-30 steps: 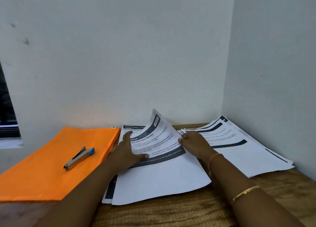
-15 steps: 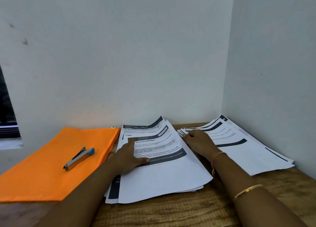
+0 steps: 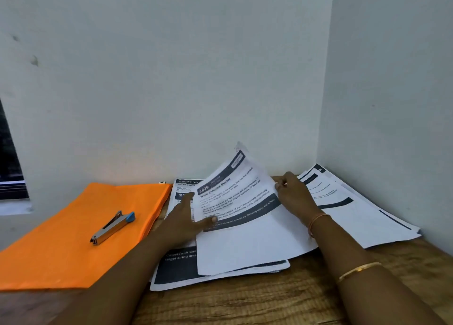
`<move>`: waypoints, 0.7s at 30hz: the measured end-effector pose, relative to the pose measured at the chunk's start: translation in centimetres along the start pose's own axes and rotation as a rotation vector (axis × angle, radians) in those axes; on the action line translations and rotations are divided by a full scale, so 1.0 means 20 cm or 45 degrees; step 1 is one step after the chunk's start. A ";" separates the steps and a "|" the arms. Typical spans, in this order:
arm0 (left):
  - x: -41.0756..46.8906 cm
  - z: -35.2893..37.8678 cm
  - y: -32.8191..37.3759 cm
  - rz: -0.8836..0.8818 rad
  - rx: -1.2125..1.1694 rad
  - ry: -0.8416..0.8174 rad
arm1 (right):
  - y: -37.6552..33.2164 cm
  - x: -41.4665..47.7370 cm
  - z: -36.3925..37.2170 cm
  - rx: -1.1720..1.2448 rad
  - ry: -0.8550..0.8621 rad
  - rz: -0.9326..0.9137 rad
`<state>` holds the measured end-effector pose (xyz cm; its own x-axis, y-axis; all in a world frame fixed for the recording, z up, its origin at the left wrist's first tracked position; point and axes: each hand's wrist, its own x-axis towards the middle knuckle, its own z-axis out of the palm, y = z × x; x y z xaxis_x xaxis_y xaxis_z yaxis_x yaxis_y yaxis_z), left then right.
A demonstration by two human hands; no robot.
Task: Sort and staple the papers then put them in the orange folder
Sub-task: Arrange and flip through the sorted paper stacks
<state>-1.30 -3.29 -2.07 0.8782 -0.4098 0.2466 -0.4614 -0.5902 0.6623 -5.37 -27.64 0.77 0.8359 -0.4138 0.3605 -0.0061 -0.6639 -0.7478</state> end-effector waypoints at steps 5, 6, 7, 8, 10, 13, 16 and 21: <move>0.02 -0.01 -0.01 -0.052 -0.370 0.222 | -0.02 -0.01 -0.01 0.334 0.090 -0.009; 0.02 -0.01 0.00 -0.054 -0.479 0.251 | -0.03 -0.01 -0.02 0.387 0.109 -0.014; 0.02 -0.01 0.00 -0.051 -0.551 0.279 | -0.03 -0.01 -0.02 0.437 0.129 -0.015; 0.03 -0.01 0.00 -0.047 -0.579 0.320 | -0.03 -0.01 -0.02 0.481 0.152 -0.017; 0.05 -0.01 -0.01 -0.035 -0.598 0.391 | -0.04 0.00 -0.03 0.552 0.195 -0.027; 0.05 -0.02 0.00 0.020 -0.699 0.449 | -0.04 0.00 -0.02 0.603 0.225 -0.042; 0.04 -0.02 0.02 0.120 -0.691 0.525 | -0.03 0.00 -0.01 0.638 0.230 -0.044; 0.06 -0.03 0.02 0.201 -0.692 0.636 | -0.04 -0.01 -0.01 0.683 0.217 -0.042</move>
<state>-0.43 -3.61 -1.07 0.8190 -0.0205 0.5734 -0.5732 -0.0712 0.8163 -5.64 -27.08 1.36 0.7299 -0.5227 0.4404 0.3360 -0.2867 -0.8972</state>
